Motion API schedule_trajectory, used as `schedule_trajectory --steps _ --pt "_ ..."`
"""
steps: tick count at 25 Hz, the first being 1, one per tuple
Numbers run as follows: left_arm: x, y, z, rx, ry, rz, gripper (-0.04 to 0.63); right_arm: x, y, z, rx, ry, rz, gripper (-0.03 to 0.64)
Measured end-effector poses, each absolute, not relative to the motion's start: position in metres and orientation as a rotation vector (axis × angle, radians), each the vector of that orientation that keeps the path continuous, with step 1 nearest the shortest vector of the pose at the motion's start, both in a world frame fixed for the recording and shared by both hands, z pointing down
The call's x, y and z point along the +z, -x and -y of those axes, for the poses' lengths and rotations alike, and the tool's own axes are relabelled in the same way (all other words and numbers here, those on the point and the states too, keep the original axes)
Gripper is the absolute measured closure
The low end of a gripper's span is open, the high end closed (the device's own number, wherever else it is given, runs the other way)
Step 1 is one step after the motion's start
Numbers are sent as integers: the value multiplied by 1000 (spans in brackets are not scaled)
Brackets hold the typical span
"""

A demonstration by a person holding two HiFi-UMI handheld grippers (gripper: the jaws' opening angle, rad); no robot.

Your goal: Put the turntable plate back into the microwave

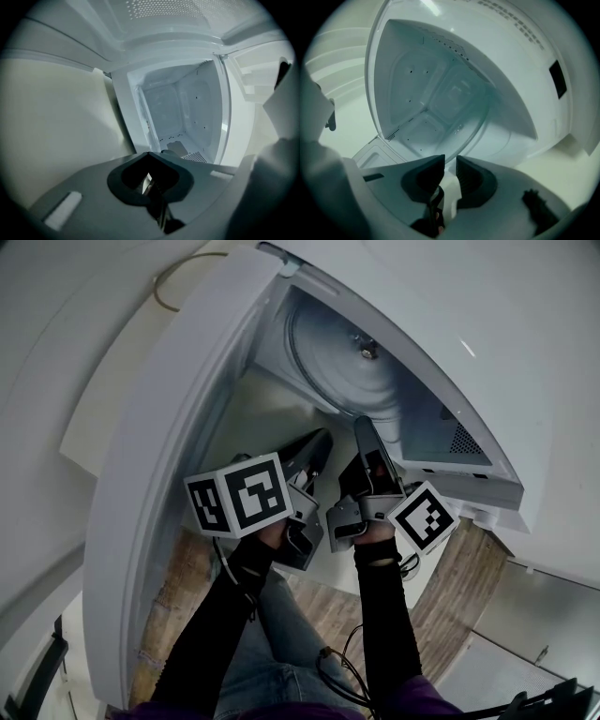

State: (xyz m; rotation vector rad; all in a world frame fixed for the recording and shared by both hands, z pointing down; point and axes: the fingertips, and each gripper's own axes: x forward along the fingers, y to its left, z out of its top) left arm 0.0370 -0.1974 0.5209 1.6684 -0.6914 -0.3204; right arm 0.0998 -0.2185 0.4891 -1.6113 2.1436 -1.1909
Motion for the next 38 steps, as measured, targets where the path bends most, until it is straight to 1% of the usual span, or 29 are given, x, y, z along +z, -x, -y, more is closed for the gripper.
schedule_trajectory --steps 5,11,19,23,31,34,38 --pt "516 -35 191 -311 -1685 692 589 486 -99 214 -1185 1624 -2154 541" --pt "506 -39 184 -294 -1700 692 589 460 -97 211 -1127 1591 -2171 541" --pt "467 -40 179 -265 -1779 743 589 421 -83 193 -1080 1543 -2226 541" --pt "448 -39 165 -282 -1784 781 589 413 -83 177 -1116 1528 -2233 541" --pt "398 -37 133 -235 -1972 864 589 369 -80 148 -1044 1454 -2337 541" --pt "368 -34 126 -221 -2111 954 589 344 -81 140 -951 1462 -2401 548" --pt "314 -29 131 -214 -2311 1099 589 291 -83 131 -680 1498 -2505 555"
